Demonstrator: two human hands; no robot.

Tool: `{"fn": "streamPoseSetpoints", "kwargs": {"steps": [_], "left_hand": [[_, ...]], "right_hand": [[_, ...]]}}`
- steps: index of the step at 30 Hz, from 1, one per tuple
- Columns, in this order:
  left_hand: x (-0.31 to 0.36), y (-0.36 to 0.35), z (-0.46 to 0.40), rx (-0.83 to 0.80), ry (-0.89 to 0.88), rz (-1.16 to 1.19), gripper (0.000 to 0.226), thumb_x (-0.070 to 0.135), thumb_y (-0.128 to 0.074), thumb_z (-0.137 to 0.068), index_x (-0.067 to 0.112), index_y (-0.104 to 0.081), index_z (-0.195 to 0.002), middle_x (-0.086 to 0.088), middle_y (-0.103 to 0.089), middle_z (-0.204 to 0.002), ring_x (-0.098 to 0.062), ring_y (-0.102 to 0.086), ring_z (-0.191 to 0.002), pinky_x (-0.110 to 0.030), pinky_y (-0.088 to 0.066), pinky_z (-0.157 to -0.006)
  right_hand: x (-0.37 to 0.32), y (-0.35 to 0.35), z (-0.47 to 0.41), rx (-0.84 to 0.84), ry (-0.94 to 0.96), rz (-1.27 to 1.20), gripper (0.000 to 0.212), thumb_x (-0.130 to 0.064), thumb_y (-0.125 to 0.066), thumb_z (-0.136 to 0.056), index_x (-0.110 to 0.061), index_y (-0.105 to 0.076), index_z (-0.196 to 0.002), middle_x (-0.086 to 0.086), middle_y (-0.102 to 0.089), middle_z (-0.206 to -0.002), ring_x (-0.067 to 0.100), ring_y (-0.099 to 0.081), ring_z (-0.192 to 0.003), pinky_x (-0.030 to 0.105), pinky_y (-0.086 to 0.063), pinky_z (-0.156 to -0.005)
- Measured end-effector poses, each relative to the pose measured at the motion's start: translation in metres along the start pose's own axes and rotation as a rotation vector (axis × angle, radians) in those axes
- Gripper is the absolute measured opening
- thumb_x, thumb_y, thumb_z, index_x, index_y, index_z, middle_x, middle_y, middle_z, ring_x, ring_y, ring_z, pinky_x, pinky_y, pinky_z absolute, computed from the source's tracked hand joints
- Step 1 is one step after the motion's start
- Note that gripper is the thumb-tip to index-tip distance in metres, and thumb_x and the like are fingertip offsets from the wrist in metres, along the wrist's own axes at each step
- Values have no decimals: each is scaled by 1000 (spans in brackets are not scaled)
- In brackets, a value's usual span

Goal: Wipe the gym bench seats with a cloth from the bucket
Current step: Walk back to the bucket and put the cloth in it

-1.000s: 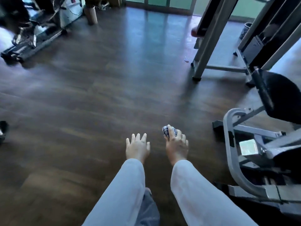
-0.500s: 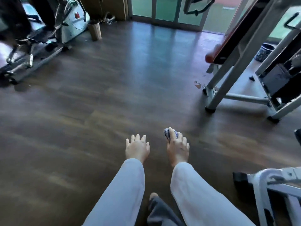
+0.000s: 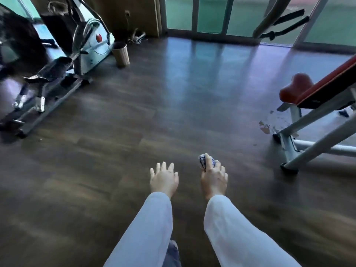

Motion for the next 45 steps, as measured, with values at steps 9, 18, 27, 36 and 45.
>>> {"fn": "streamPoseSetpoints", "kwargs": {"steps": [9,18,27,36,45], "left_hand": [[47,87,-246,-41,-172,-63,48,33,-28,-100,22,-22,-146,-4,-20,-155,-22,-10,-144,-41,-8,-116],[113,190,-505,-38,-210,-54,48,33,-28,-100,22,-21,-147,-4,-18,-155,-22,-10,-144,-41,-7,-116],[203,278,-744,-55,-327,-113,49,33,-29,-100,22,-21,-147,-5,-18,-155,-22,-10,-144,-41,-8,-116],[378,322,-930,-106,-598,-217,48,33,-29,-100,22,-21,-146,-5,-21,-154,-22,-10,-144,-42,-8,-116],[572,353,-1109,-136,-746,-292,49,33,-27,-100,21,-18,-147,-5,-18,-155,-22,-9,-144,-42,-8,-116]], "right_hand": [[-51,-39,-227,2,-180,15,45,-16,-63,-84,-17,-53,-128,22,-59,-113,40,-56,-93,44,-43,-77],[-103,-63,-501,20,-211,76,44,-27,-43,-96,-27,-36,-139,12,-48,-130,34,-47,-109,40,-36,-87],[-123,-77,-746,76,-350,55,46,-27,-43,-95,-28,-33,-140,11,-44,-134,32,-44,-113,39,-34,-90],[-63,-53,-948,296,-577,42,41,-22,-58,-88,-19,-52,-128,21,-57,-114,39,-55,-97,43,-42,-80],[24,-23,-1176,381,-697,67,42,-19,-67,-81,-15,-58,-122,21,-62,-103,39,-59,-83,42,-46,-70]]}}
Point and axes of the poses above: each hand's wrist, its own z-axis away from the middle knuckle, its own y-axis out of the back of the hand, x = y × z, the point moved 2 cm from there along -z, towards the middle knuckle
